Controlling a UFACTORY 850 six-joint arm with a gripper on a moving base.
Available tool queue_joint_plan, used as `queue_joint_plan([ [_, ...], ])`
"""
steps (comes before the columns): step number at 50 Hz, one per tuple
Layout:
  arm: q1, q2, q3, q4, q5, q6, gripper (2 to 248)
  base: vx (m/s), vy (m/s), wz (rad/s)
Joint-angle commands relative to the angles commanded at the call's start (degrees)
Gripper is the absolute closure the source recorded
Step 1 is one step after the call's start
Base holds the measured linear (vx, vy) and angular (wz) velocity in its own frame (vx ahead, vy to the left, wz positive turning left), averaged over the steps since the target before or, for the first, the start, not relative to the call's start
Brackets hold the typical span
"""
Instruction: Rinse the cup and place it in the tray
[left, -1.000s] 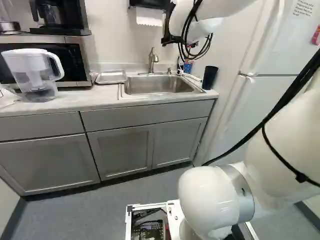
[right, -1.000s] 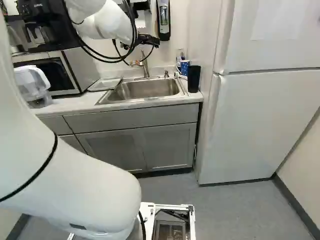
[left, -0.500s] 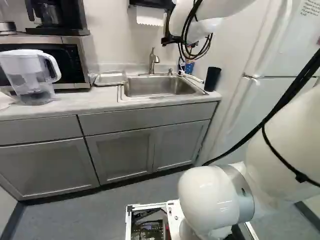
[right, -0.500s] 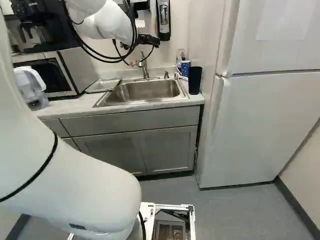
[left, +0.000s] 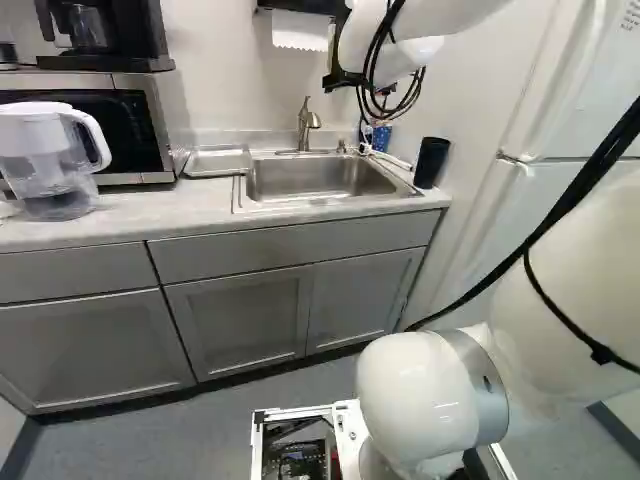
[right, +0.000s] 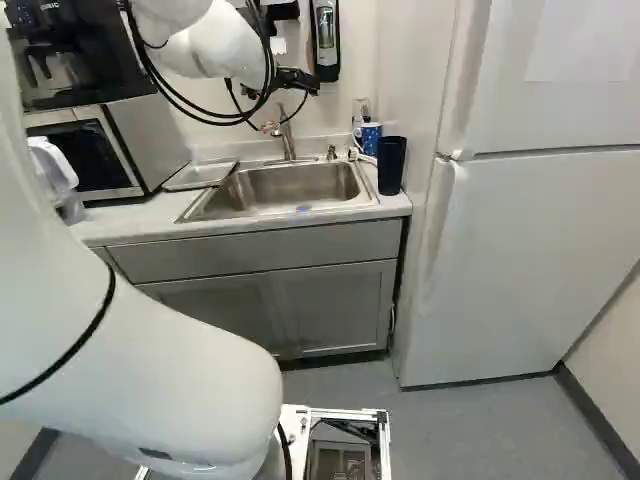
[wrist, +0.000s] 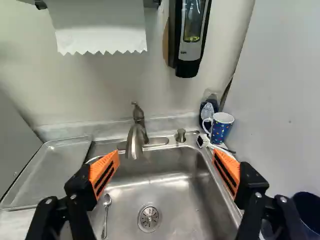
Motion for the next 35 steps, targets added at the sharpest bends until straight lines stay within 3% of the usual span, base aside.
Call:
queue_joint_plan([
  [35, 0.0, 0.0, 0.0, 0.0, 0.0, 0.0, 3, 0.073, 0.002, -0.005],
])
